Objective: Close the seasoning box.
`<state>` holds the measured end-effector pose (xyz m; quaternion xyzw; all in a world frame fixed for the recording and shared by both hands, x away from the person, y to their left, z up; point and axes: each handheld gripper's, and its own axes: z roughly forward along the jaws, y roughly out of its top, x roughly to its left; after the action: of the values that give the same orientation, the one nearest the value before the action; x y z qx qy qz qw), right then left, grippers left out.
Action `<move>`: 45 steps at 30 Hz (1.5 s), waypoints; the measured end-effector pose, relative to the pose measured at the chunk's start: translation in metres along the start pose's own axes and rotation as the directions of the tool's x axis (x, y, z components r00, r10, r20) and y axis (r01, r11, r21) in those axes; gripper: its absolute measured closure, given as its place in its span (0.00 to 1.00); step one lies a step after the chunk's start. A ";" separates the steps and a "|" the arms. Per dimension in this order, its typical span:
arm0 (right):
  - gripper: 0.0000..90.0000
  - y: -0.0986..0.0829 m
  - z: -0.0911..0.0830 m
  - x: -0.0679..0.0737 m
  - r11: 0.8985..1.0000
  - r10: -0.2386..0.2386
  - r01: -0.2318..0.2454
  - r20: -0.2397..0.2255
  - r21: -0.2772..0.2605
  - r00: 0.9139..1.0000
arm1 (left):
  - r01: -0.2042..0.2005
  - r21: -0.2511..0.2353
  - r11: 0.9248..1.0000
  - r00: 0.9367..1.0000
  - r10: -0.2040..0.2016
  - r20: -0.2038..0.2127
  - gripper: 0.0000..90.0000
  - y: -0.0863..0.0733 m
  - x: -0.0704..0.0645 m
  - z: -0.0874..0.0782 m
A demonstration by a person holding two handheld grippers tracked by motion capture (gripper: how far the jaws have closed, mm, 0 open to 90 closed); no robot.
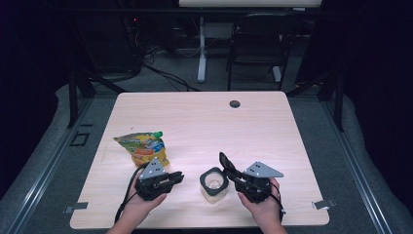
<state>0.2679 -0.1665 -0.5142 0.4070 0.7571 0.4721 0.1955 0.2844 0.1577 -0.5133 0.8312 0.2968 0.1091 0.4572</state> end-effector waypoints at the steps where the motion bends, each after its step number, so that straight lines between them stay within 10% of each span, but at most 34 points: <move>1: 0.93 0.001 0.001 0.000 1.000 0.003 -0.003 0.001 -0.002 1.000 | 0.004 -0.002 1.000 1.000 -0.004 -0.003 0.90 -0.001 0.000 -0.001; 19: 0.95 0.015 0.031 -0.003 1.000 -0.018 0.021 -0.185 0.010 0.983 | 0.045 0.005 0.999 0.998 -0.045 -0.054 0.89 -0.019 0.004 -0.018; 31: 0.82 0.013 0.030 -0.005 1.000 0.013 -0.013 -0.124 0.000 0.992 | 0.039 0.036 0.999 0.999 -0.038 -0.024 0.88 -0.024 -0.002 -0.003; 45: 0.95 0.011 0.023 -0.005 0.999 0.025 -0.021 -0.109 0.037 0.994 | 0.012 0.088 0.996 0.998 -0.016 0.053 0.86 -0.025 -0.010 0.022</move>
<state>0.2910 -0.1553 -0.5160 0.3925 0.7705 0.4822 0.1407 0.2766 0.1474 -0.5456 0.8510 0.2947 0.0703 0.4290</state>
